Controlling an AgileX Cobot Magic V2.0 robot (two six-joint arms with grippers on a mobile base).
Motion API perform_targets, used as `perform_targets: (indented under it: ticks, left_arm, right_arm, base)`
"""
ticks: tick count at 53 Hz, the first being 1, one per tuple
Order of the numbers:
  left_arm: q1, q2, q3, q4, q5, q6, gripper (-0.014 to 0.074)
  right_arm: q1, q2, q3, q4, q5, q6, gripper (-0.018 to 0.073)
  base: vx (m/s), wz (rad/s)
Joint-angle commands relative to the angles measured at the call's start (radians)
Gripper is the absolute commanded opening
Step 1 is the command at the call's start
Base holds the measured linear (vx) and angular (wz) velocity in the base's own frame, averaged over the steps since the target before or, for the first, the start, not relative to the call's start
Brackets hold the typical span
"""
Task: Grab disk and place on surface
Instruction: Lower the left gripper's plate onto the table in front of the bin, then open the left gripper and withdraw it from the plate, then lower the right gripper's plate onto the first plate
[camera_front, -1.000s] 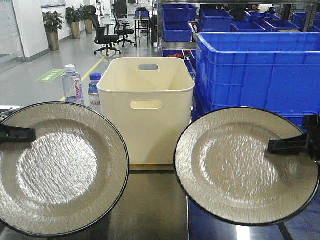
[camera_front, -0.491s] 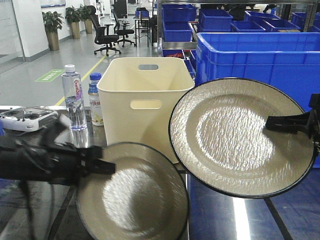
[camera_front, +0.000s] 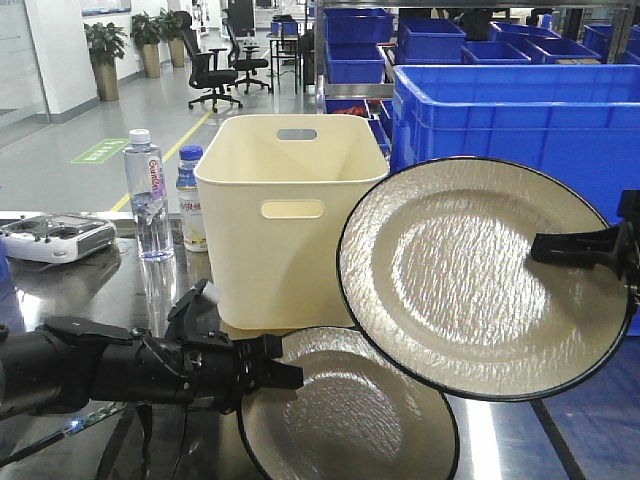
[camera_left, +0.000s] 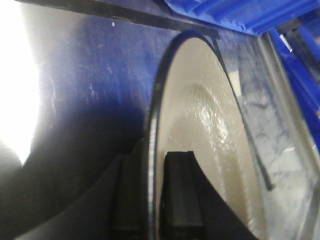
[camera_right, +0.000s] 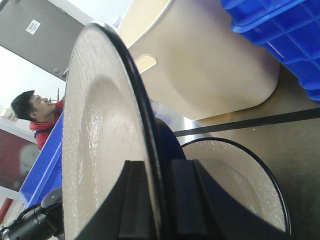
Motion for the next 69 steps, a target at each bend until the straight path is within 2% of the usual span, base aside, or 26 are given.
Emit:
perform_targets:
  ticks: [1, 7, 14, 18, 30, 35, 38, 42, 49, 50, 61, 69]
  left_arm:
    - [-0.009, -0.048, -0.033, -0.051, 0.048, 0.070, 0.0391]
    - [-0.009, -0.049, -0.033, -0.031, 0.055, 0.174, 0.0528]
    - [0.006, -0.063, -0.033, 0.016, 0.039, 0.248, 0.0608]
    - [0.023, -0.082, -0.033, 0.059, 0.020, 0.274, 0.0617]
    - [0.107, -0.180, -0.033, 0.242, 0.019, 0.268, 0.0578]
    - [0.149, -0.241, -0.033, 0.292, 0.051, 0.262, 0.0531]
    - [0.174, -0.290, -0.033, 0.313, 0.069, 0.262, 0.0464]
    - [0.202, -0.358, -0.033, 0.324, 0.081, 0.262, 0.0328]
    - [0.238, -0.487, -0.033, 0.323, 0.065, 0.262, 0.0004]
    - [0.244, -0.508, -0.033, 0.324, 0.059, 0.264, -0.0012]
    - [0.279, -0.647, -0.033, 0.334, 0.013, 0.263, -0.0009]
    - [0.284, -0.688, -0.033, 0.401, 0.021, 0.221, -0.0008]
  right_arm:
    - [-0.003, -0.040, -0.032, 0.122, 0.013, -0.005, -0.0009]
    - [-0.003, -0.040, -0.032, 0.123, 0.013, -0.005, -0.0009]
    - [-0.003, -0.040, -0.032, 0.123, 0.017, -0.005, -0.0009]
    - [-0.003, -0.040, -0.032, 0.123, 0.020, -0.005, -0.0009]
    - [-0.003, -0.040, -0.032, 0.111, 0.016, -0.005, -0.0009]
    - [-0.001, -0.040, -0.032, 0.078, -0.012, -0.005, -0.0009]
    - [0.012, -0.040, -0.032, 0.046, -0.050, -0.004, -0.0009]
    - [0.048, -0.037, -0.032, -0.008, -0.112, -0.004, -0.0009]
    - [0.152, 0.001, -0.032, -0.066, -0.220, -0.004, -0.0009]
    - [0.173, 0.013, -0.032, -0.067, -0.235, -0.004, -0.0009]
    - [0.344, 0.144, -0.032, -0.071, -0.340, -0.004, -0.0007]
    - [0.399, 0.218, -0.032, -0.103, -0.368, -0.006, 0.0025]
  base:
    - [0.00, 0.00]
    - [0.00, 0.00]
    - [0.00, 0.00]
    - [0.00, 0.00]
    - [0.00, 0.00]
    - [0.00, 0.00]
    - [0.00, 0.00]
    - [0.00, 0.00]
    - [0.00, 0.00]
    - [0.00, 0.00]
    - [0.00, 0.00]
    - [0.00, 0.00]
